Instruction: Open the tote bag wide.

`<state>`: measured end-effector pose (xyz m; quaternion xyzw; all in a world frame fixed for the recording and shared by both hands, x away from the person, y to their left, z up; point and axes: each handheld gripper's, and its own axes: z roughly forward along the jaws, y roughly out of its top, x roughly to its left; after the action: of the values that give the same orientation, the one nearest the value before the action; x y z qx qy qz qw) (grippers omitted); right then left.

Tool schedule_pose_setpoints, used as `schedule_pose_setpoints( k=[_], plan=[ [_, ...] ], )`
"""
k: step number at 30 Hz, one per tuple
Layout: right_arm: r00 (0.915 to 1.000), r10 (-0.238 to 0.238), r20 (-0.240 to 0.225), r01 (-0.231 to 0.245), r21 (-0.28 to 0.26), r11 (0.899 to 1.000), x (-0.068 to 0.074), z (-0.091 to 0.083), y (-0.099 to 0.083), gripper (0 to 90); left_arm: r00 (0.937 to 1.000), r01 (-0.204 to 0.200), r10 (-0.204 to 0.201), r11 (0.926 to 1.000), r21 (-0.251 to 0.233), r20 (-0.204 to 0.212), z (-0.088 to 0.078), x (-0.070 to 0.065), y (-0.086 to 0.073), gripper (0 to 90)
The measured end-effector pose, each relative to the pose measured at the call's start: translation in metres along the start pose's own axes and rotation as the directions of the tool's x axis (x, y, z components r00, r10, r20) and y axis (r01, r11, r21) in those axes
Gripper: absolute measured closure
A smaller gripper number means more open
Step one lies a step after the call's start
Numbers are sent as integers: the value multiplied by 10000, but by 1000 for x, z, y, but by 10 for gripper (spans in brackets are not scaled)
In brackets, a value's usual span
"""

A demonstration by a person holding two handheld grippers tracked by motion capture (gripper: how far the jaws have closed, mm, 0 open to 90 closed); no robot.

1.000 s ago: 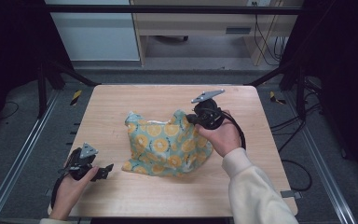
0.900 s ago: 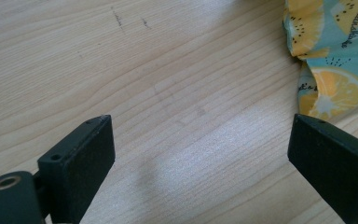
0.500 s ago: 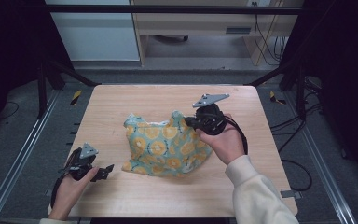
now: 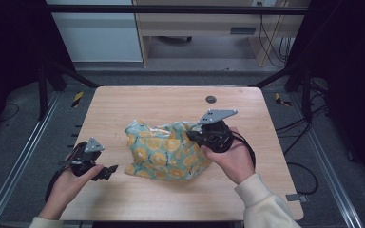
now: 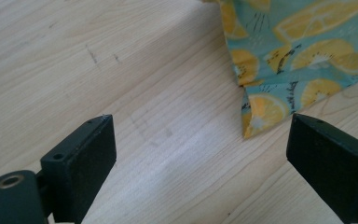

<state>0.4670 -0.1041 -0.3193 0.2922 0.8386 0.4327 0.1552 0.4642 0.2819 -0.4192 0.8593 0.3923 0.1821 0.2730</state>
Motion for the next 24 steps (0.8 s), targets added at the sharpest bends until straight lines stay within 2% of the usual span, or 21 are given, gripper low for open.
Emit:
schedule_pose_setpoints(
  k=[5,9,12,16,24],
  plan=[
    [9992,-388,-123,390,160,9991,10,-3,-8,900,9993,-325,318,9989,346,213,2,-1,14,80],
    [9972,-713,-231,719,285,9970,19,-5,-17,899,9985,-537,530,9967,614,132,3,1,20,82],
    [9966,-738,-378,749,278,9968,22,-4,-22,898,9980,-611,598,9954,734,194,2,2,25,83],
    [9951,-784,-594,806,348,9961,30,-2,-33,898,9954,-951,942,9914,902,146,-2,1,33,93],
    [9924,-1012,-700,1067,795,9911,42,4,-54,894,9935,-1135,1135,9906,768,44,-12,3,50,144]
  ],
)
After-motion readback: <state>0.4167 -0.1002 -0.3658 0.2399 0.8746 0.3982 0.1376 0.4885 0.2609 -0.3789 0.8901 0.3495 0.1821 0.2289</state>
